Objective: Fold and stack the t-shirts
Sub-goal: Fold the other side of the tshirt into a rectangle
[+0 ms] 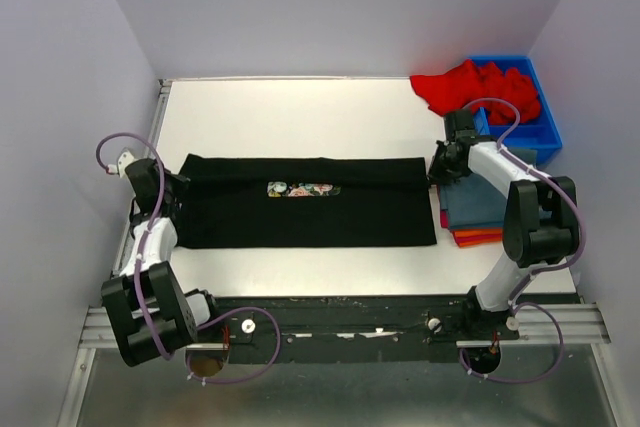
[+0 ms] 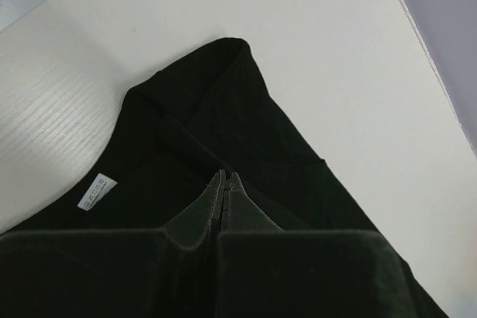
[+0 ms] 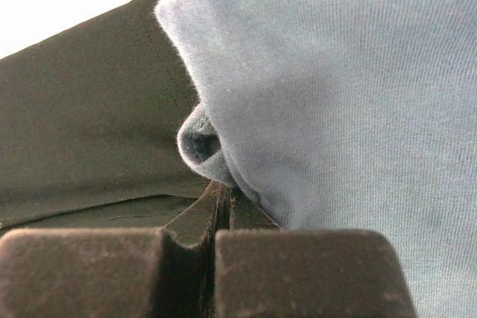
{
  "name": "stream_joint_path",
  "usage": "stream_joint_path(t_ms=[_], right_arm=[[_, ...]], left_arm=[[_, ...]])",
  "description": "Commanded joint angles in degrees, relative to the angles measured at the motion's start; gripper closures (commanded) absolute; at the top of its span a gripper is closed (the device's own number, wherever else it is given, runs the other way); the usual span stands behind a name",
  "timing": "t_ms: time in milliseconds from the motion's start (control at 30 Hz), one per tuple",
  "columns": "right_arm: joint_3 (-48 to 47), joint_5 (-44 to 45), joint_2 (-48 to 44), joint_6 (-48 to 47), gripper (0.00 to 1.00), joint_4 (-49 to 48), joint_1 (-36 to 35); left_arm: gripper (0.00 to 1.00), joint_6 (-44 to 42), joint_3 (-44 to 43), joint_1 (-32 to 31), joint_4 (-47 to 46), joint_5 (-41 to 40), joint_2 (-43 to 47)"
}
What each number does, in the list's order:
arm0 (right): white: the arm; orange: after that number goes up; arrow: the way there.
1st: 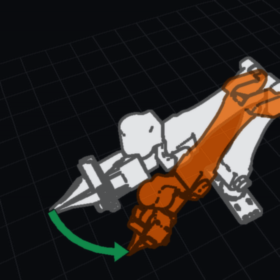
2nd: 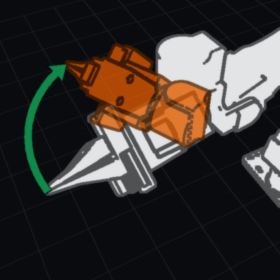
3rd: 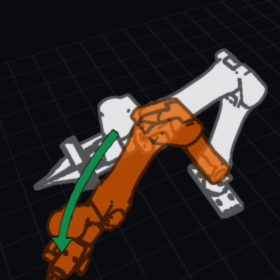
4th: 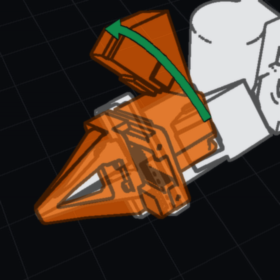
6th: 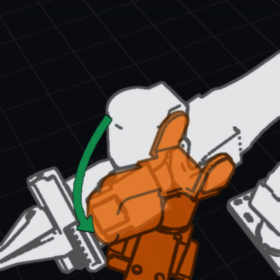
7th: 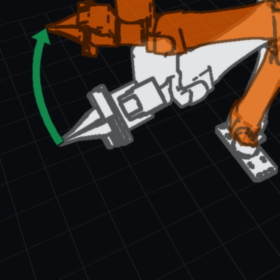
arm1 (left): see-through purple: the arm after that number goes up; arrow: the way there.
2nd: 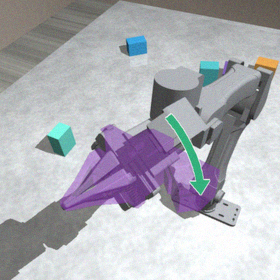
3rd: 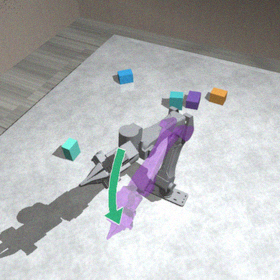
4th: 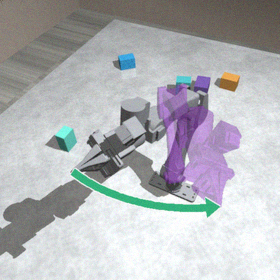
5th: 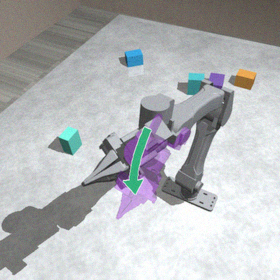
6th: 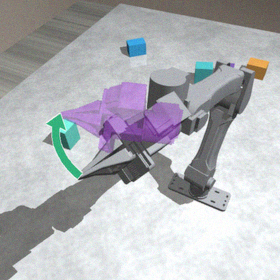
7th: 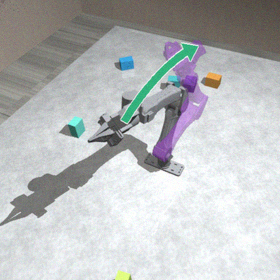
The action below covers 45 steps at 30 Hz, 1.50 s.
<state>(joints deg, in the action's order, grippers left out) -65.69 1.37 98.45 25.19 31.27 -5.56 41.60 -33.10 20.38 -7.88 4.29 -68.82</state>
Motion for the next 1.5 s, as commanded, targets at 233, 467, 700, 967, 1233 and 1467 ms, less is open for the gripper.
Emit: stream_joint_path(t_ms=[233, 467, 700, 967, 1233, 1467], right_arm=[[4.78, 4.35, -3.62, 2.4, 0.99, -4.19, 0.11], [6.01, 4.34, -4.23, 3.11, 0.99, -4.9, 0.11], [7.15, 3.91, -4.41, 3.55, 0.99, -6.04, 0.11], [6.81, 3.12, -3.53, 3.73, 0.99, -6.39, 0.11], [6.72, 2.94, -4.32, 3.38, 0.88, -6.13, 0.11], [7.24, 2.42, -9.58, 1.97, 0.3, -7.44, -0.15]], left_arm=[[1.0, 2.6, 8.49, 1.06, -1.53, -1.66, 7.9], [1.0, 6.29, 14.55, 1.06, -0.21, -0.6, 13.17], [1.0, 4.72, 16.05, 1.06, 4.27, -1.22, 20.2], [1.0, 2.78, 15.35, 0.98, 11.82, -3.32, 28.82], [1.0, 4.71, 17.72, 0.98, 13.77, -0.78, 28.13], [0.37, 4.45, 18.08, 0.71, 16.48, 0.1, 31.53]])
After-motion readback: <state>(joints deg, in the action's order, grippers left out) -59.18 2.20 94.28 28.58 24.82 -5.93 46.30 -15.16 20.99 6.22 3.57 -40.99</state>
